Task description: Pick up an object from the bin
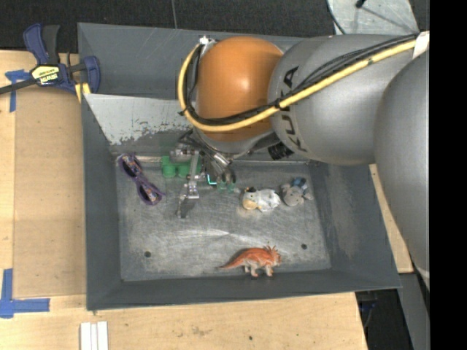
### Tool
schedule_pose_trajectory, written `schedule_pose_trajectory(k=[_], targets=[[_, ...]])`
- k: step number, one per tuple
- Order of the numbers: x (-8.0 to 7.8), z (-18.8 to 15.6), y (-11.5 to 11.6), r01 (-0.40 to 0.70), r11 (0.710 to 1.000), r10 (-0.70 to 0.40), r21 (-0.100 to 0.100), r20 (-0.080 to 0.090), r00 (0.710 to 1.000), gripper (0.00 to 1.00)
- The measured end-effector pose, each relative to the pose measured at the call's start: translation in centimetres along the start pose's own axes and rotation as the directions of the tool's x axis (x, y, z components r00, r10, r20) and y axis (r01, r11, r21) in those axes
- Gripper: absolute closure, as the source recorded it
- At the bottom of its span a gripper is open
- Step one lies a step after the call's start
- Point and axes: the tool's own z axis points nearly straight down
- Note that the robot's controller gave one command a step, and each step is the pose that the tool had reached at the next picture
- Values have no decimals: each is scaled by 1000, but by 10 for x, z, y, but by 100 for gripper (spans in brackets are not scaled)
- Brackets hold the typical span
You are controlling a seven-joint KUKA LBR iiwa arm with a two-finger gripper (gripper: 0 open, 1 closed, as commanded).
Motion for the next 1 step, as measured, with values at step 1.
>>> schedule_pose_trajectory(k=[1], targets=[[-2, -4, -1, -3, 1000, 3, -1, 8, 1000, 0]])
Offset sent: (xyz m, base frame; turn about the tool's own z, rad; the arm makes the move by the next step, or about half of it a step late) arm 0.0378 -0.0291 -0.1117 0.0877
